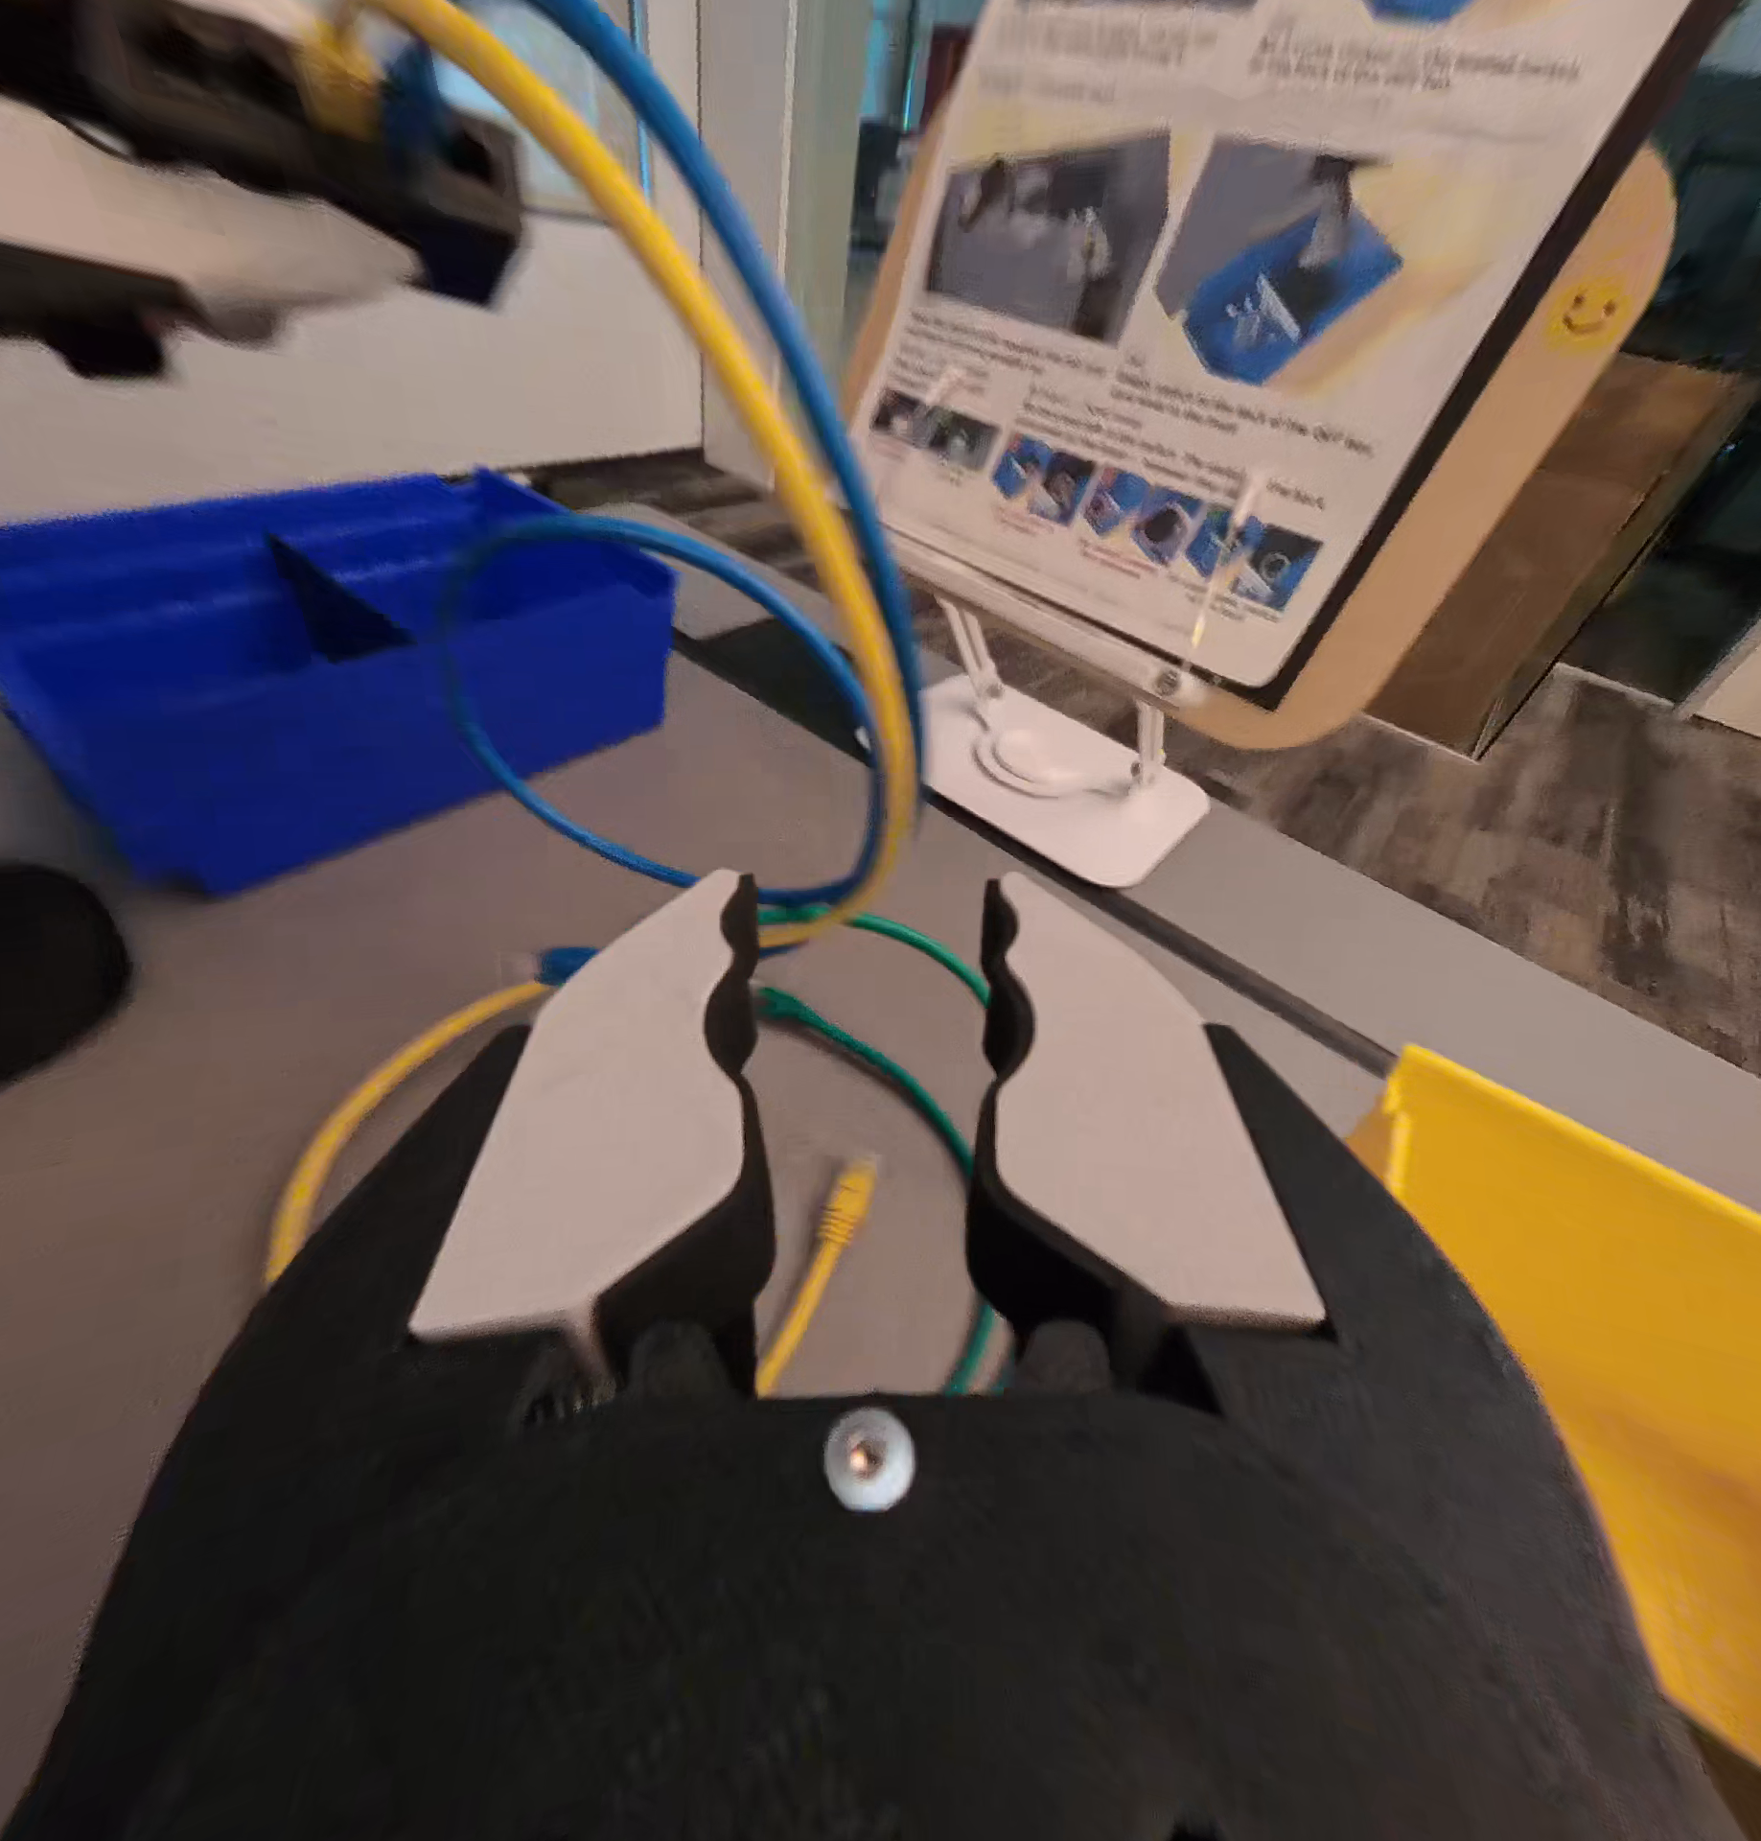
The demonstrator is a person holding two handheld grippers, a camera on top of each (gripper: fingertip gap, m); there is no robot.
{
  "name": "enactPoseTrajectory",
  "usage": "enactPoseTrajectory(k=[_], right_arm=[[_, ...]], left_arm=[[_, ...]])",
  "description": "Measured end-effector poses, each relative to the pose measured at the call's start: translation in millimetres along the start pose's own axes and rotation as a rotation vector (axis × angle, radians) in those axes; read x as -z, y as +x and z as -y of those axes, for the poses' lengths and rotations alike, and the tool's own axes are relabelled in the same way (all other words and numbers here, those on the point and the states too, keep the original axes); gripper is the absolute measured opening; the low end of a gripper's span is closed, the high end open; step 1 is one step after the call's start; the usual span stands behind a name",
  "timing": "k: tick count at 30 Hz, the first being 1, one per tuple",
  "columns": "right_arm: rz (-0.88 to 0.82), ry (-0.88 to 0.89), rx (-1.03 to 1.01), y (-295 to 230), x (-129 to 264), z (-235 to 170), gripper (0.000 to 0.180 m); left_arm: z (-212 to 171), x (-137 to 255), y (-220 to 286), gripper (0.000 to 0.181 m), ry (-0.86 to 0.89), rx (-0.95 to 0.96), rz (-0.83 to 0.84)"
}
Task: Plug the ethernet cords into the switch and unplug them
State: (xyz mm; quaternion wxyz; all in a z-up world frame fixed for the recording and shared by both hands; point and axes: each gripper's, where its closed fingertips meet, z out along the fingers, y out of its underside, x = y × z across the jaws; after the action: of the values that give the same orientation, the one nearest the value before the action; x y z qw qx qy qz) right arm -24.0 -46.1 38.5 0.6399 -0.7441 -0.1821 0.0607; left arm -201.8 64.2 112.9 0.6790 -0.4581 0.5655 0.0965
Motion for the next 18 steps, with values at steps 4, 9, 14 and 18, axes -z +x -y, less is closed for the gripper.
enactPoseTrajectory(k=[4, 9, 14, 18], right_arm=[[0.114, -0.151, -0.029, -85, -24, -25, 0.052], [0.016, -0.499, 0.038, -100, -83, -122, 0.043], [0.390, -0.560, -0.045, -155, -65, -113, 0.009], [0.751, -0.444, -0.146, -177, -5, -26, 0.008]], left_arm=[[6, -2, 4, 0.029, -0.001, -0.011, 0.000], [7, -3, 8, 0.029, -0.009, -0.014, -0.001], [-6, -13, 9, 0.029, -0.064, -0.013, 0.011], [-9, -21, 19, 0.029, -0.065, 0.034, -0.042]])
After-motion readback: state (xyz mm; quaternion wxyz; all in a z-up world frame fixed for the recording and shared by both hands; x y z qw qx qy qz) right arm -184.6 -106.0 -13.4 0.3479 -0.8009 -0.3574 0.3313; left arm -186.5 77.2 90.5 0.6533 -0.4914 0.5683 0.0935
